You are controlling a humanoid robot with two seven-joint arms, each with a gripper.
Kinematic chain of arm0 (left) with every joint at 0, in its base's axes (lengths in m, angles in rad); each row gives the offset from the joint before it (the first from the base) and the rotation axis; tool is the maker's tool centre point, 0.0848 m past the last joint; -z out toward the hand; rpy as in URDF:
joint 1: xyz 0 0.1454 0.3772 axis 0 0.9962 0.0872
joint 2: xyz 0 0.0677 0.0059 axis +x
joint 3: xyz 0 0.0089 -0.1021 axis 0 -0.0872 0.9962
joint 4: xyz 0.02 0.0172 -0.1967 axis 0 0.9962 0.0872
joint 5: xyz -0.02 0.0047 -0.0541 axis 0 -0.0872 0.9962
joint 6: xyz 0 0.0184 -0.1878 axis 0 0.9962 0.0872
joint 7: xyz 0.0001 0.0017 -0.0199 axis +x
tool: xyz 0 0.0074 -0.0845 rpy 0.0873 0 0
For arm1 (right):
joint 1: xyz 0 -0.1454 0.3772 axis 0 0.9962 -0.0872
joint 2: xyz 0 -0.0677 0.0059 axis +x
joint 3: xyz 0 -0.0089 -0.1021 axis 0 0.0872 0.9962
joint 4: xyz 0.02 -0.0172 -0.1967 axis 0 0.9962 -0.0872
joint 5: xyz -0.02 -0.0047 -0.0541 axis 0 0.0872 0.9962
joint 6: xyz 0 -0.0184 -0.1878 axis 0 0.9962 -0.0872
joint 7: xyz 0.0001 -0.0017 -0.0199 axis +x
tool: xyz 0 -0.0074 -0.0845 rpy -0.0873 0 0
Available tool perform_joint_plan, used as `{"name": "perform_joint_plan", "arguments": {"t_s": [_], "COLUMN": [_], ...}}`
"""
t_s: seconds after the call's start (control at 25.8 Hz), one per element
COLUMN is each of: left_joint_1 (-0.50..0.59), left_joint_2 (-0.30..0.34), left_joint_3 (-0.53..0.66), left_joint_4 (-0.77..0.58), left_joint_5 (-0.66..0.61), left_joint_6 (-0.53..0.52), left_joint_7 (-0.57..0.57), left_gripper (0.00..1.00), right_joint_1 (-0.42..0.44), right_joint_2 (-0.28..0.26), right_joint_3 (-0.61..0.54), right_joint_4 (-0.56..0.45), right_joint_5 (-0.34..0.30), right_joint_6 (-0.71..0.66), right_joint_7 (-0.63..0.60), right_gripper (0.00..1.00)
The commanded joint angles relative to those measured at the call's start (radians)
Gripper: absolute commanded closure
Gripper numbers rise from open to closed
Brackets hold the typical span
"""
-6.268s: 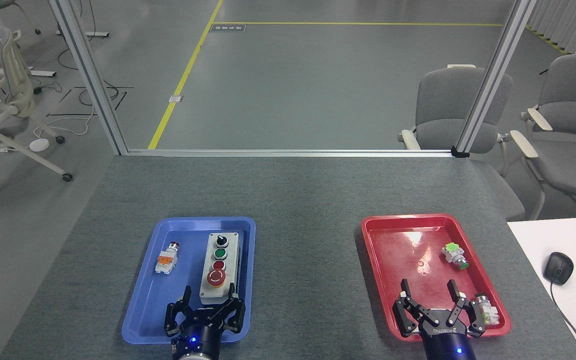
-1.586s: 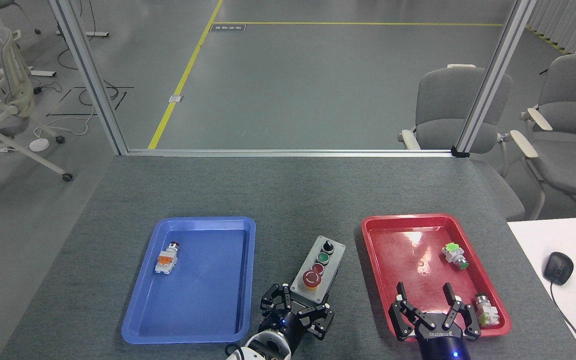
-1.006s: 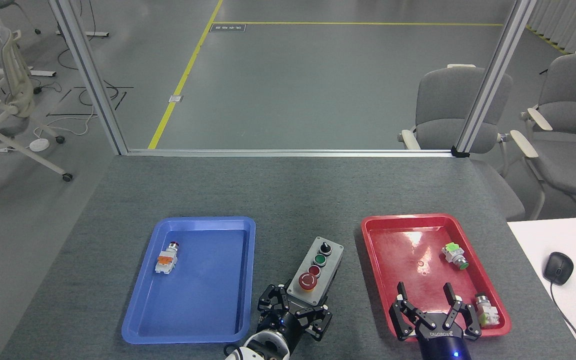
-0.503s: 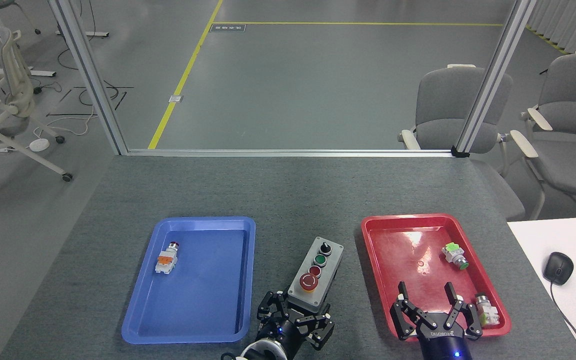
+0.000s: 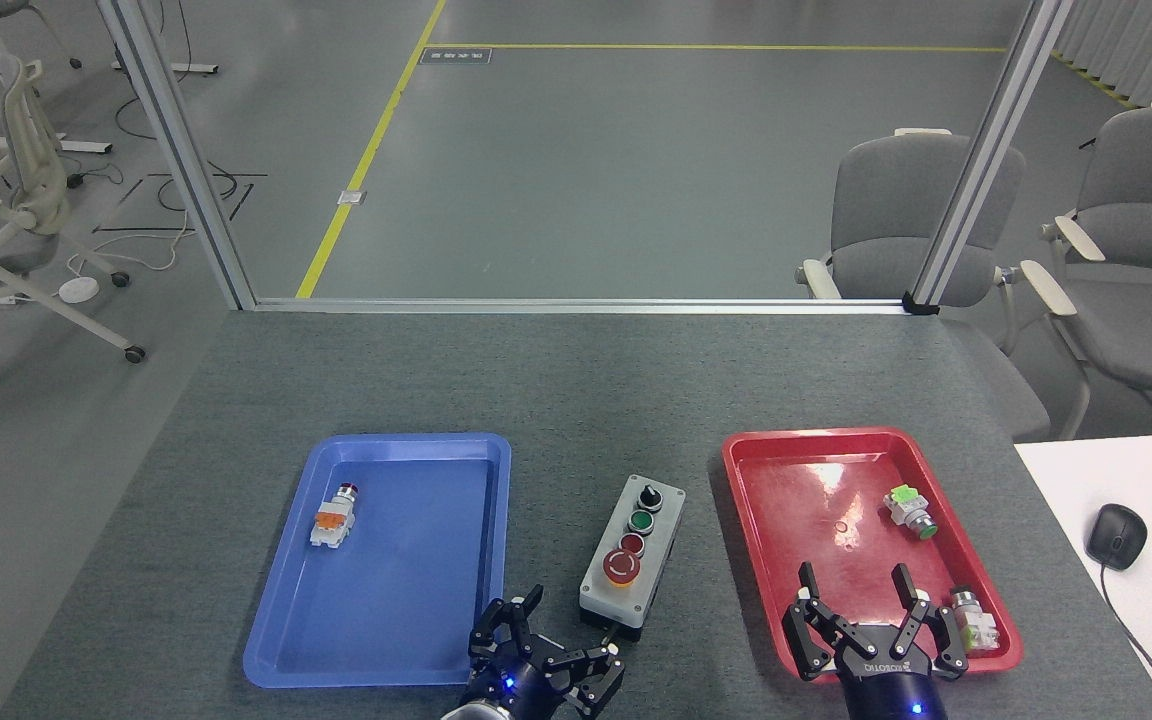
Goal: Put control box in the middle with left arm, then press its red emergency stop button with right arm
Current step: 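Withdraw the left gripper back beside the blue tray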
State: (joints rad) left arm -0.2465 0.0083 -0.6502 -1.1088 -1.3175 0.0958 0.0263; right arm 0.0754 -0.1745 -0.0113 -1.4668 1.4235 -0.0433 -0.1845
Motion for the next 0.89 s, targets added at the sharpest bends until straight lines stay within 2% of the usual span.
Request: {"name": "perform_joint_plan", "arguments": {"t_s": [0.0,0.15,0.35,0.5,0.62,0.74,0.85], "left_joint_1": [0.019,0.069,0.127,0.161,0.168,0.168,0.171], "left_joint_2": [0.041,0.124,0.167,0.165,0.162,0.159,0.156], "left_joint_3": [0.04,0.139,0.36,0.609,0.739,0.804,0.811], "left_joint_4": [-0.026,-0.123,-0.258,-0.365,-0.387,-0.385,-0.384], "left_joint_5": [0.003,0.003,0.004,0.02,0.081,0.112,0.104], "left_joint_6": [-0.001,-0.048,-0.145,-0.294,-0.375,-0.377,-0.369], "left_joint_7": [0.003,0.017,0.017,0.015,0.017,0.02,0.026], "left_gripper": [0.01,0.01,0.01,0.01,0.01,0.01,0.01], "right_joint_1": [0.001,0.003,0.003,0.001,0.001,0.003,0.0], "right_joint_2": [0.001,0.0,0.0,0.003,0.004,0.006,0.007], "right_joint_3": [-0.001,-0.004,-0.004,-0.004,-0.001,0.001,0.001], "right_joint_4": [-0.013,-0.015,-0.015,-0.015,-0.015,-0.015,-0.015], "right_joint_5": [0.0,0.0,0.0,0.0,0.0,0.002,0.003], "right_joint_6": [0.002,0.003,0.002,0.003,0.002,0.0,-0.003], "right_joint_7": [-0.001,0.0,0.0,0.0,0.0,0.0,0.002], "right_gripper": [0.02,0.02,0.02,0.02,0.02,0.02,0.03]}}
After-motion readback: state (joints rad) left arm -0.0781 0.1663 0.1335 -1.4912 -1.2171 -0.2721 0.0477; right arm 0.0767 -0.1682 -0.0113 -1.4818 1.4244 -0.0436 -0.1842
